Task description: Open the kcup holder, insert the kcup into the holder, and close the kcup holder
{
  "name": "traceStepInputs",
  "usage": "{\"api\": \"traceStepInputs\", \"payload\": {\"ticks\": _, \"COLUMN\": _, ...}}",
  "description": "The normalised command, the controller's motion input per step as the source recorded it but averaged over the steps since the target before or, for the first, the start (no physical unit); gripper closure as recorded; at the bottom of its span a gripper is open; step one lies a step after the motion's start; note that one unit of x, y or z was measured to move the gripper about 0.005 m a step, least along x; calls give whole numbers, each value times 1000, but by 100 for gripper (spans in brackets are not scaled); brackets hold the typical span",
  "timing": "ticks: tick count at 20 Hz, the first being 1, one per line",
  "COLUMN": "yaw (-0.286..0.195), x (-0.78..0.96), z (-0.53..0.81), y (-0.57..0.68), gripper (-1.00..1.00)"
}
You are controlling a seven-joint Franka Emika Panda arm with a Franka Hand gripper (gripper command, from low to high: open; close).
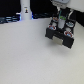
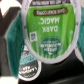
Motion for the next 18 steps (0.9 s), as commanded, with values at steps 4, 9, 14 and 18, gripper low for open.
{"api": "traceStepInputs", "payload": {"ticks": 4, "yaw": -4, "x": 51, "z": -224, "y": 1, "gripper": 100}}
{"api": "traceStepInputs", "payload": {"ticks": 9, "yaw": -5, "x": 48, "z": -114, "y": -35, "gripper": 100}}
{"api": "traceStepInputs", "payload": {"ticks": 14, "yaw": -5, "x": 53, "z": -65, "y": -29, "gripper": 100}}
{"api": "traceStepInputs", "payload": {"ticks": 18, "yaw": 3, "x": 73, "z": -153, "y": -1, "gripper": 100}}
